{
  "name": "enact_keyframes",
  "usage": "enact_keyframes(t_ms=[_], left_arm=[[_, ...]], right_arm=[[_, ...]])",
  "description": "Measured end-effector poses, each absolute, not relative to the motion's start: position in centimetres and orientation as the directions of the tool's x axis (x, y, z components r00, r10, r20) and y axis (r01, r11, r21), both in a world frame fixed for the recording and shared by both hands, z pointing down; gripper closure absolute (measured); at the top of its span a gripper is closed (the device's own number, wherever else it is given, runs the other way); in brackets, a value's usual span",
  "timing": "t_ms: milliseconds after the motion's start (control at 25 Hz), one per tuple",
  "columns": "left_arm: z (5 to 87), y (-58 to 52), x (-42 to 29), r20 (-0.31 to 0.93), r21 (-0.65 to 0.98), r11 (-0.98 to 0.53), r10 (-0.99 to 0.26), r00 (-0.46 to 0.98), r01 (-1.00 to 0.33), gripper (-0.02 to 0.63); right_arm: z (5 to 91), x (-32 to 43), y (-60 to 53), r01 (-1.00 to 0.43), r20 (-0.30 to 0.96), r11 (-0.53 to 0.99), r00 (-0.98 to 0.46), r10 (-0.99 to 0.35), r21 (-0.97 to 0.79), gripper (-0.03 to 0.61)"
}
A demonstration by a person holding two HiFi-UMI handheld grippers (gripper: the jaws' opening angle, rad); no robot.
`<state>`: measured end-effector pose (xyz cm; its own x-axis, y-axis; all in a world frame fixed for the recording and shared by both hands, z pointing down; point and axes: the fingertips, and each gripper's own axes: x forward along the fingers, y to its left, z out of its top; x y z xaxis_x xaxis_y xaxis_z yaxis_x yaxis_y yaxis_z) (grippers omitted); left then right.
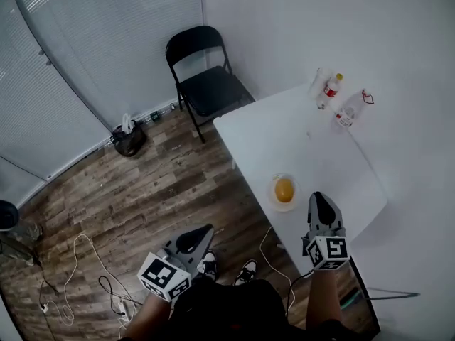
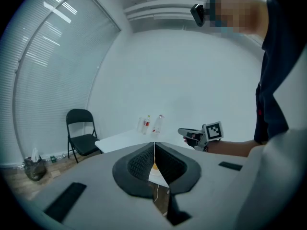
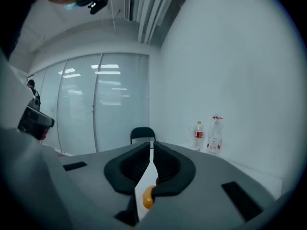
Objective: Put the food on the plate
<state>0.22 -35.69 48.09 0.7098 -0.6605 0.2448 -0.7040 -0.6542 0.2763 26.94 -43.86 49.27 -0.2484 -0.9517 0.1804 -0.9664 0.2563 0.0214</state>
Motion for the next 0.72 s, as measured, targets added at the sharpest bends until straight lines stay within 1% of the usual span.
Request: enact_keyframes(t_ms=[120, 400, 520, 720], left_arm=[[47.1, -35.7, 1.2, 0.22, 0.259, -0.69, -0.64, 0.737, -0.676, 0.591], [43.6, -35.0, 3.9, 0.151, 0.206, -0.761, -0.597, 0.788, -0.615, 0.591], [42.2, -34.6, 5.1, 0.125, 0.182, -0.787, -0.577, 0.807, -0.59, 0.591], [40.7, -33.6, 6.5, 0.098, 0.155, -0.812, -0.554, 0.827, -0.563, 0.591]], right_arm=[[46.0, 27.5, -41.2, -0.97, 0.096, 0.242, -0.238, -0.967, 0.034, 0.555], [39.3, 27.3, -35.0, -0.969, -0.021, 0.238, -0.24, -0.971, 0.073, 0.555], [37.8, 27.1, -33.2, -0.968, -0.036, 0.236, -0.24, -0.97, 0.083, 0.555], [37.4, 27.4, -31.1, -0.97, -0.021, 0.226, -0.229, -0.973, 0.09, 0.555]])
